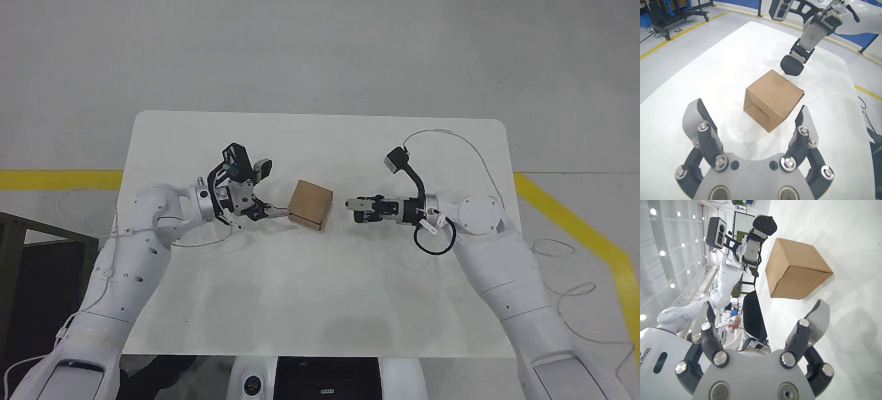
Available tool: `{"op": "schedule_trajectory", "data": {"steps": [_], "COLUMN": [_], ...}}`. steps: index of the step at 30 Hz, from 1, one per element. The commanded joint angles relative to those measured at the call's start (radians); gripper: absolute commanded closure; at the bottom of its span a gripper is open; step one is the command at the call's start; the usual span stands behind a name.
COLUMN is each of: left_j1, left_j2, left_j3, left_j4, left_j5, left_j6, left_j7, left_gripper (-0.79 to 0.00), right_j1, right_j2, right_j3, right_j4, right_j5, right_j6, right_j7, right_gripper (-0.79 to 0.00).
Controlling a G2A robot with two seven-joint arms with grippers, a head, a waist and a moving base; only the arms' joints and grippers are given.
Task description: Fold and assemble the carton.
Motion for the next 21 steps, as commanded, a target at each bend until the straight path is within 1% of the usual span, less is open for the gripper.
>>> {"op": "schedule_trajectory", "data": {"steps": [1, 4, 6, 8, 12, 14, 17, 21], "left_j1": [-0.005, -0.026, -0.038, -0.040, -0.058, -0.069, -0.084, -0.120], "left_j2": [0.009, 0.022, 0.027, 0.030, 0.032, 0.031, 0.031, 0.034], "left_j3": [-0.017, -0.048, -0.064, -0.076, -0.082, -0.083, -0.086, -0.082], "left_j4": [-0.010, -0.028, -0.049, -0.070, -0.066, -0.058, -0.047, -0.005], "left_j5": [-0.113, -0.232, -0.260, -0.243, -0.270, -0.294, -0.328, -0.417], "left_j6": [0.001, 0.011, 0.049, 0.086, 0.125, 0.143, 0.169, 0.184], "left_j7": [-0.063, -0.162, -0.208, -0.221, -0.236, -0.244, -0.258, -0.348], "left_gripper": [-0.785, -0.785, -0.785, -0.785, -0.785, -0.785, -0.785, -0.785], "right_j1": [-0.001, 0.002, 0.002, 0.013, 0.032, 0.031, 0.019, -0.008], "right_j2": [0.002, 0.009, 0.013, 0.020, 0.035, 0.045, 0.059, 0.076], "right_j3": [0.010, 0.033, 0.053, 0.075, 0.126, 0.159, 0.209, 0.270], "right_j4": [0.008, 0.020, 0.024, 0.030, 0.017, -0.003, -0.051, -0.121], "right_j5": [-0.011, -0.053, -0.057, -0.088, -0.169, -0.232, -0.326, -0.398], "right_j6": [-0.051, -0.133, -0.185, -0.214, -0.246, -0.247, -0.222, -0.182], "right_j7": [-0.020, -0.065, -0.097, -0.111, -0.165, -0.214, -0.280, -0.335], "right_gripper": [-0.785, -0.785, -0.785, -0.785, -0.785, -0.785, -0.785, -0.785]}}
